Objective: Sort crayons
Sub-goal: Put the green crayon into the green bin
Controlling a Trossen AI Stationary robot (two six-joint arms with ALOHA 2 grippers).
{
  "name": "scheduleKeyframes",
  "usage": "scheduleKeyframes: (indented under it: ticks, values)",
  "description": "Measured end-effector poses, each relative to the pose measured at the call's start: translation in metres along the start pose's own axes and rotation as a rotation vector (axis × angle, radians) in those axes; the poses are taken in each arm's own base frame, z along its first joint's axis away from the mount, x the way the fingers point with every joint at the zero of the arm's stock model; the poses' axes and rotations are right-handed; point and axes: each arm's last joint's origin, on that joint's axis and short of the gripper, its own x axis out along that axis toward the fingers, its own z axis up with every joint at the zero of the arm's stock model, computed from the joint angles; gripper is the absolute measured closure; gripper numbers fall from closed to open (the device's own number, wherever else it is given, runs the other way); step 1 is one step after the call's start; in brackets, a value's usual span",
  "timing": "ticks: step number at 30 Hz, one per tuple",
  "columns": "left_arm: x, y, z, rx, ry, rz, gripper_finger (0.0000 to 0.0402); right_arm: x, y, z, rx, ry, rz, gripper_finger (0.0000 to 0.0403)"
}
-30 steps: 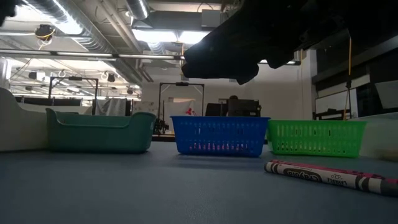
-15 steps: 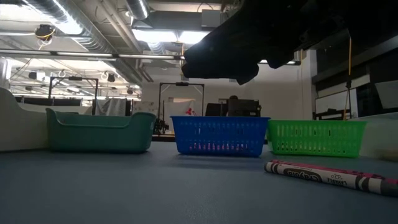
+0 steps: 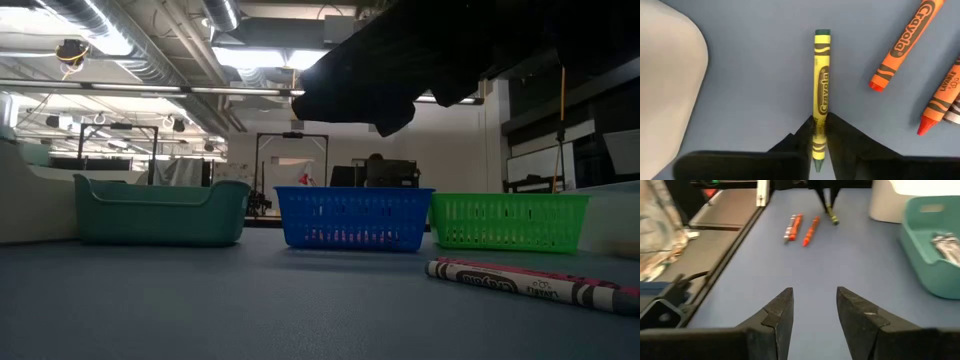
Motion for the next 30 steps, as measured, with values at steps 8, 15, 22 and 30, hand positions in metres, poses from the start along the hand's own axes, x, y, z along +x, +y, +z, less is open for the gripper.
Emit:
scheduleKeyframes:
  ticks: [8,15,22,30]
  values:
    - [0.000,0.000,0.001,-0.007,0.001,0.003,0.0396,-0.010,0.003,0.011,0.024,-0.003,0.086,0.0253]
    - [-0.011,-0.007,0.008,-0.015,0.006,0.001,0.0399,-0.045,0.002,0.039,0.013,0.016,0.081,0.0253]
    - [-0.034,-0.016,0.022,-0.044,-0.004,-0.034,0.0399,-0.088,-0.002,0.058,-0.043,0.078,0.028,0.0253]
    - [-0.069,-0.023,0.060,-0.033,-0.098,-0.102,0.0398,-0.123,-0.008,0.065,-0.063,0.146,-0.022,0.0253]
